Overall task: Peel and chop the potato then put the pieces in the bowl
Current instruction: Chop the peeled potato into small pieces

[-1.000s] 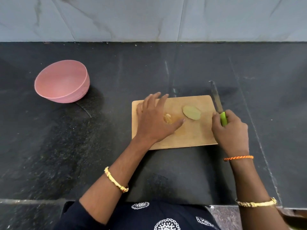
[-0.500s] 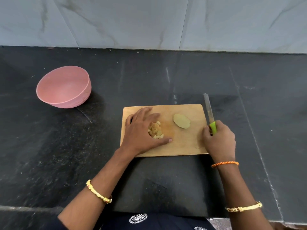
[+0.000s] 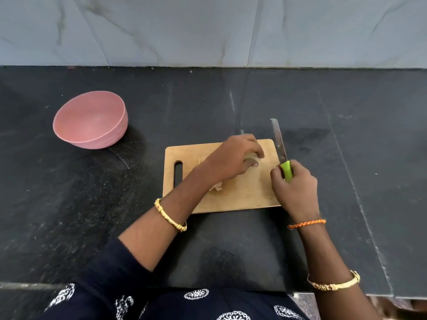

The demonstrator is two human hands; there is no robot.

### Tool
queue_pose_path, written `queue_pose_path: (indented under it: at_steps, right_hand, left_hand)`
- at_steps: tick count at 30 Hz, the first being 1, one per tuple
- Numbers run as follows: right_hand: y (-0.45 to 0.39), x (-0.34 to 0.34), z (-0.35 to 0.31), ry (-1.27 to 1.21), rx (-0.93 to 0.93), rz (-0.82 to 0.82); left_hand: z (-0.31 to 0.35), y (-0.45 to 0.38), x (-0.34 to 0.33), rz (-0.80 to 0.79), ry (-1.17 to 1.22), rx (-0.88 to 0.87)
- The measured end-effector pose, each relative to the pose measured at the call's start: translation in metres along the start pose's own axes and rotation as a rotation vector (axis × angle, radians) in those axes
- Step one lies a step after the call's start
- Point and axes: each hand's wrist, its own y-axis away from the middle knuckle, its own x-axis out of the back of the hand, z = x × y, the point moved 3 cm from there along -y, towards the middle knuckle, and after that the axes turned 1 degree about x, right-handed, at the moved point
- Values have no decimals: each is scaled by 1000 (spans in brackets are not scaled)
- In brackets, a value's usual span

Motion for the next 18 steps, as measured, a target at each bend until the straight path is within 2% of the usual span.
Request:
queue_pose_path:
  at_steps: [2, 4, 8, 11, 15, 18]
  right_hand:
    - [2, 4, 3, -22, -16, 0]
    - [5, 5, 5, -30, -29, 8]
    - [10, 7, 7, -35, -41, 2]
    - [18, 7, 13, -50, -87, -78]
    - [24, 7, 25, -110, -178, -126]
    - [24, 11, 26, -93, -190, -134]
  left_hand:
    - [1, 7, 1, 219, 41, -28]
    - [5, 18, -7, 298, 67, 0]
    - [12, 43, -21, 271, 158, 106]
    - [9, 54, -20, 198, 139, 176]
    - [7, 44, -13, 43, 143, 210]
    - [11, 28, -11, 23, 85, 262]
